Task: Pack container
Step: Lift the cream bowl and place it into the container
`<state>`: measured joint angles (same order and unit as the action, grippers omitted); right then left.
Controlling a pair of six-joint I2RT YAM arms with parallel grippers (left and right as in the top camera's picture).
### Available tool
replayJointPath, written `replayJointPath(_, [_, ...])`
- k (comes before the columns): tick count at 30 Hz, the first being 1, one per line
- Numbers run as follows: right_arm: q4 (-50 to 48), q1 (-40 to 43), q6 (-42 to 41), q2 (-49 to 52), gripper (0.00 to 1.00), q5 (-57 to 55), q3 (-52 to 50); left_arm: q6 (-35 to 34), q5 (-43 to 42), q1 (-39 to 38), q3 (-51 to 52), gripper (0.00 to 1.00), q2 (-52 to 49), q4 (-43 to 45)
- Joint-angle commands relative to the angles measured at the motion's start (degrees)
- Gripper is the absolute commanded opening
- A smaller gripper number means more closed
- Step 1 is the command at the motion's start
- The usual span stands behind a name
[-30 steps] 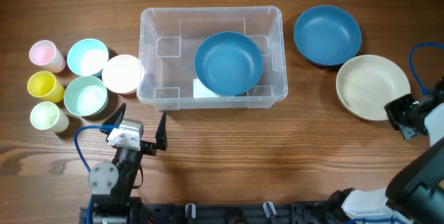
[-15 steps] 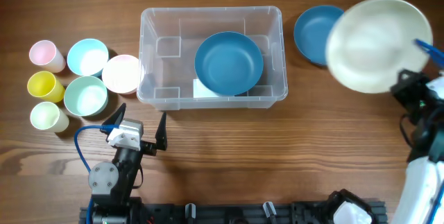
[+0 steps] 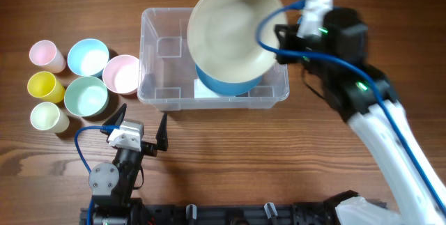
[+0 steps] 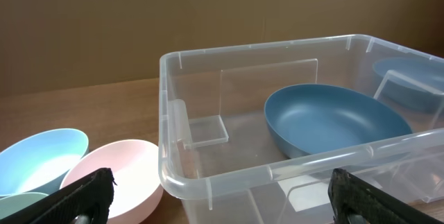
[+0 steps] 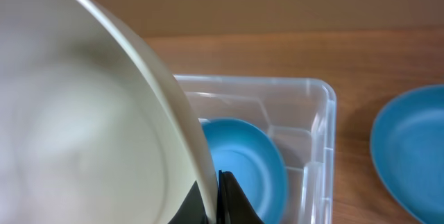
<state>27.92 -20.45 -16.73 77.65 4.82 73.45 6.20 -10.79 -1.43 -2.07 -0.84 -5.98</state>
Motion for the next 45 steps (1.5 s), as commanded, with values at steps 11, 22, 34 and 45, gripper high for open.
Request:
replayJointPath(11, [3.7,-2.1,4.5,23.3,0.04,-8.2,9.2,0.7,-0.1,0.4,0.6,1.0,0.3,0.2])
replayJointPath(22, [1.4,-2.2,4.8,26.8,0.49,-3.4,9.2,0.7,-0.1,0.4,0.6,1.0,0.3,0.2])
replayJointPath(34, [13.9,2.8,-3.4,18.7,0.5,-11.1,16.9,0.7,-0.1,0.4,0.6,1.0,0.3,0.2])
replayJointPath(45, [23.6,27.1,-4.2,19.3,0.52,-10.2,20.4,0.7,-0.1,0.4,0.6,1.0,0.3,0.2])
